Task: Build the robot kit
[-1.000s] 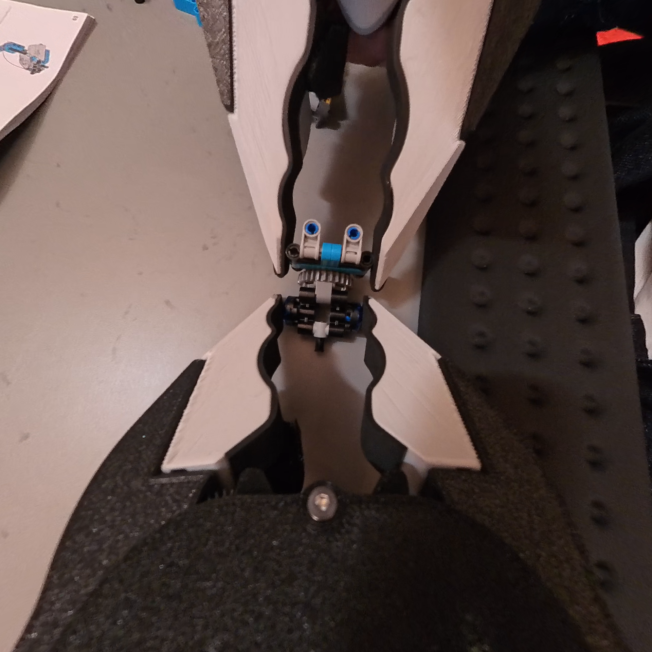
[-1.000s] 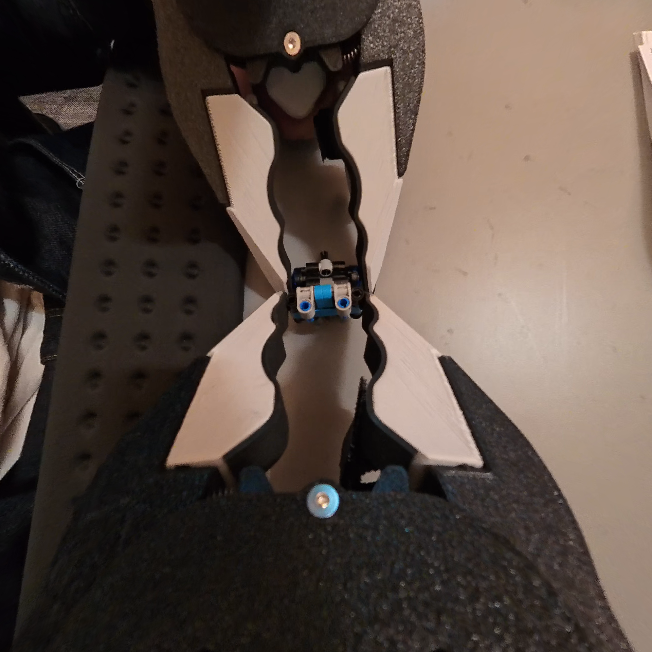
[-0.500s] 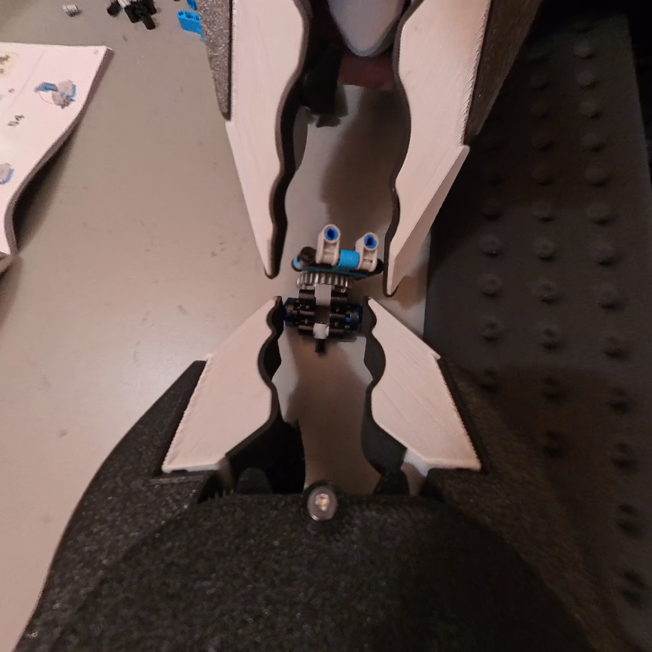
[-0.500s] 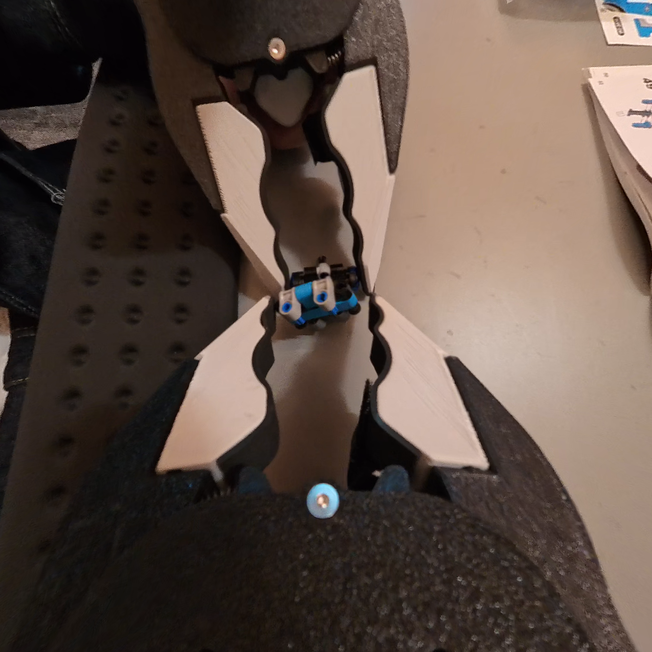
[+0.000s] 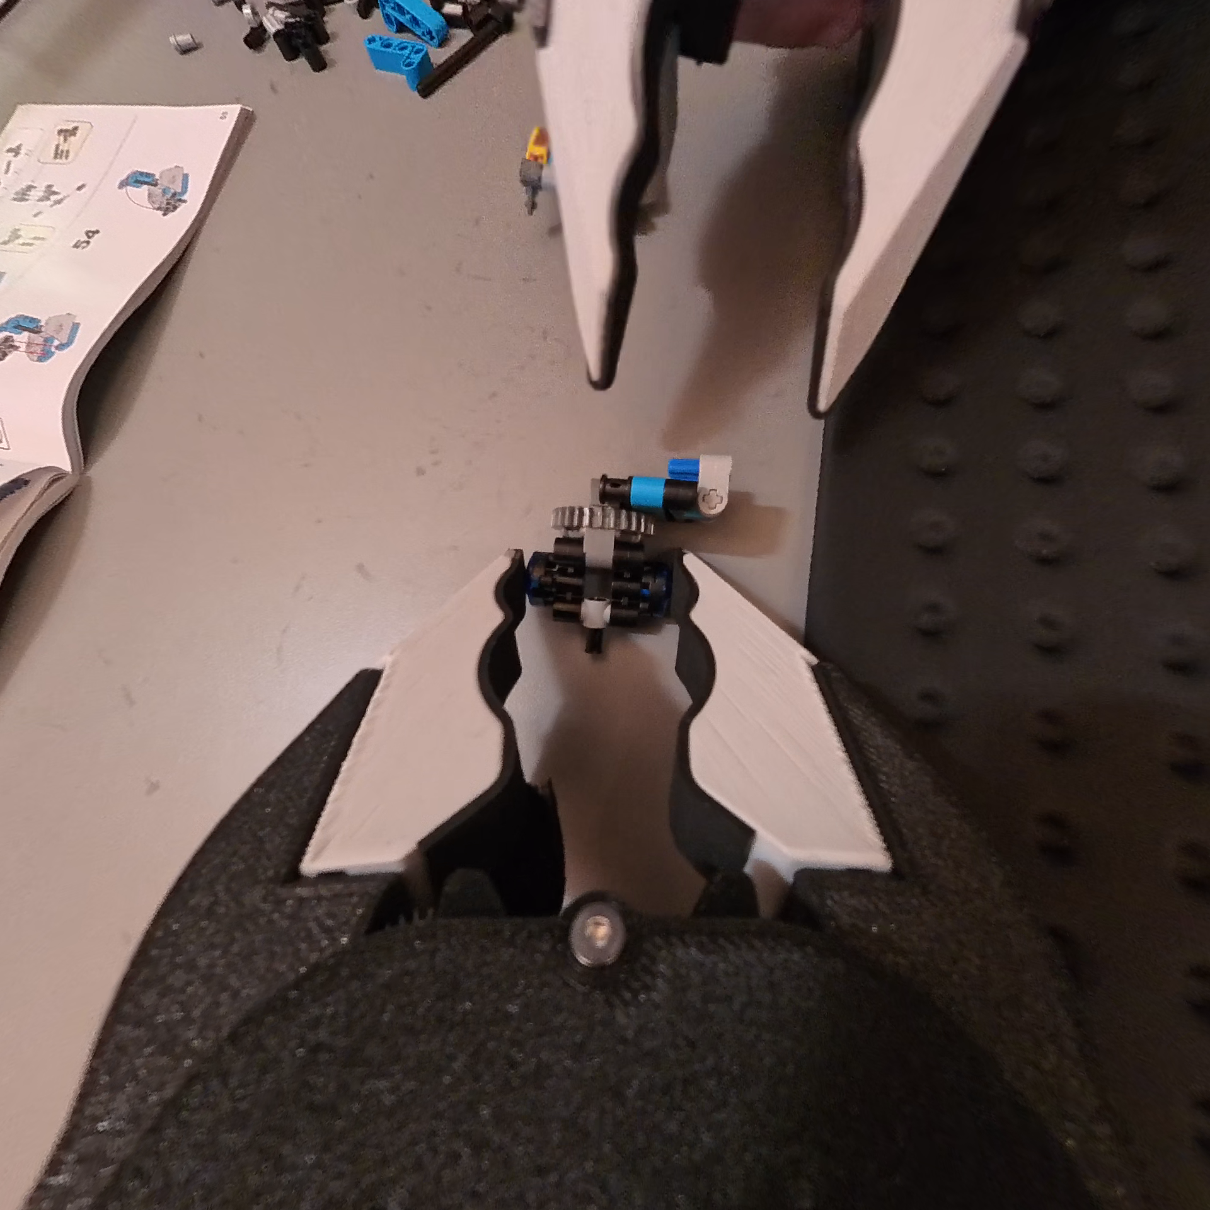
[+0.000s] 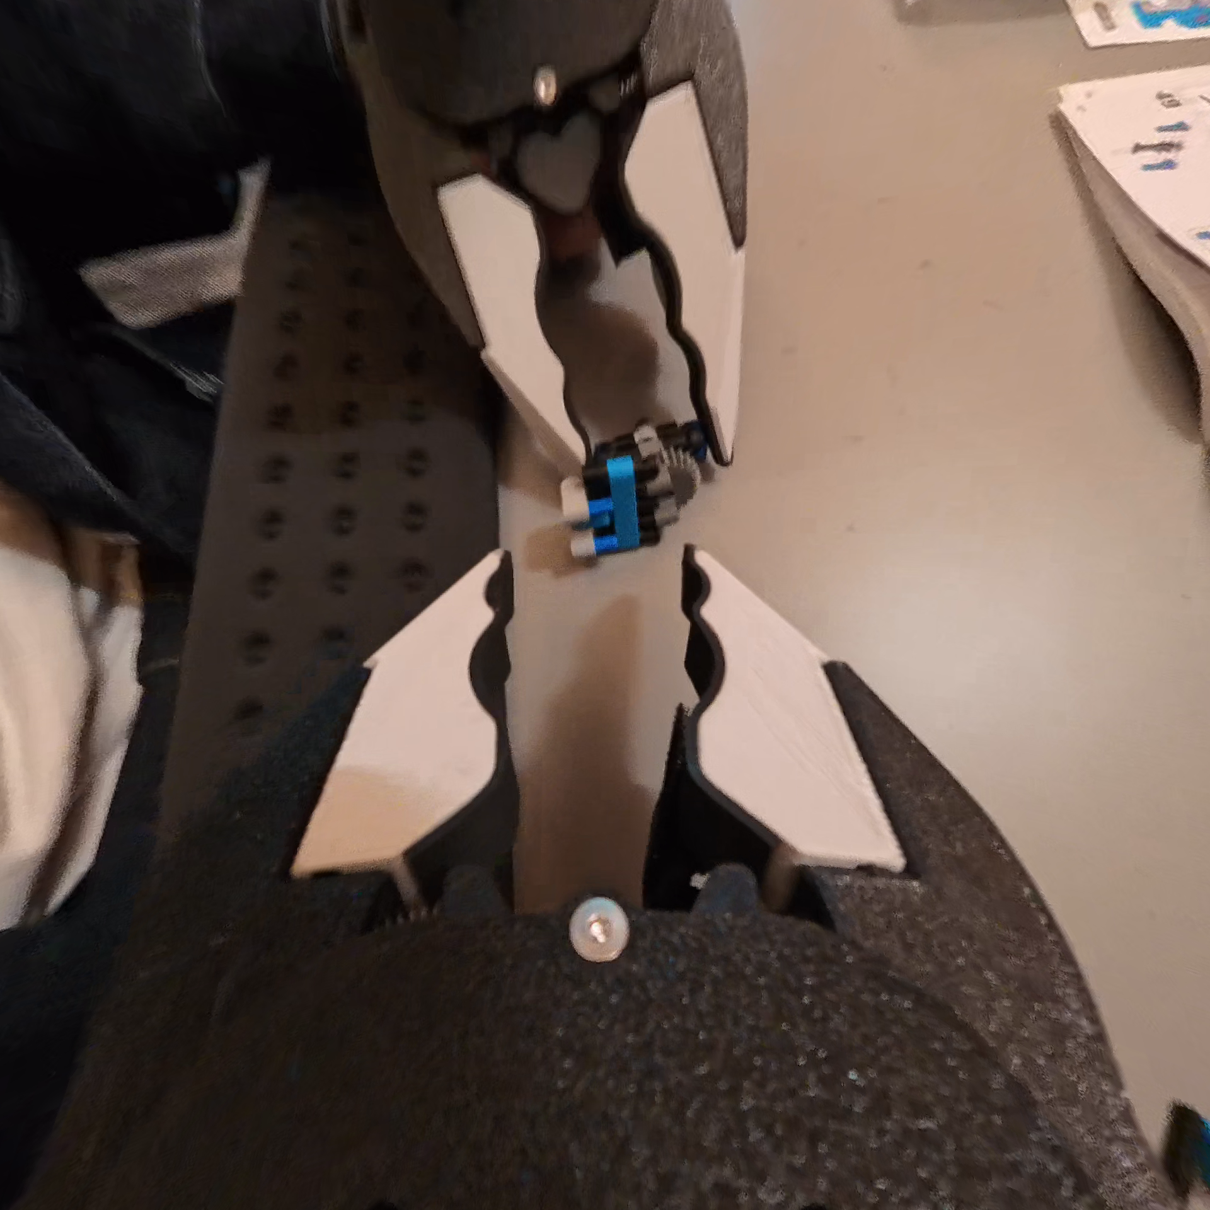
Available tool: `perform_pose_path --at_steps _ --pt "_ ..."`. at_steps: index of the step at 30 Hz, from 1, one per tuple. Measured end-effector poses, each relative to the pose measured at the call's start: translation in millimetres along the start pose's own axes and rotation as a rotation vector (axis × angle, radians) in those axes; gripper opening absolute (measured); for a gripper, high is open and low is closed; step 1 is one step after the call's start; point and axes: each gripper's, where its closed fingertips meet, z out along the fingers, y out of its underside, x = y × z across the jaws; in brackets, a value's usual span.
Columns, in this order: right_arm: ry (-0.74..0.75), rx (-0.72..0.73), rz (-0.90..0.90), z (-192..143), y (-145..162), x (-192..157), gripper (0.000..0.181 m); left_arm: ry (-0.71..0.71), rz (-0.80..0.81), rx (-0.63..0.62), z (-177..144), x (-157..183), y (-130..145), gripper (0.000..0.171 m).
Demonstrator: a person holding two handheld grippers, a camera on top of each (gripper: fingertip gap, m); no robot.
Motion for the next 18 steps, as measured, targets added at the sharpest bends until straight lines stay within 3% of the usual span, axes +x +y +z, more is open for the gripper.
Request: perform_pose_path --at_steps 5,10,18 --pt "0.117 -0.034 -0.058 11.2 7.5 7.3 0.062 0.016 -0.022 -0.003 0.4 0.2 0.6 0.045" --pt "0.098 -0.011 -0.069 19.9 -7.3 6.5 0.061 0.024 -0.029 -0.004 0.5 0.4 0.8 0.044" --pt "0.111 -0.059 -0.211 31.8 -3.6 7.9 0.038 0.051 -0.046 -0.006 0.5 1.8 1.2 0.045"
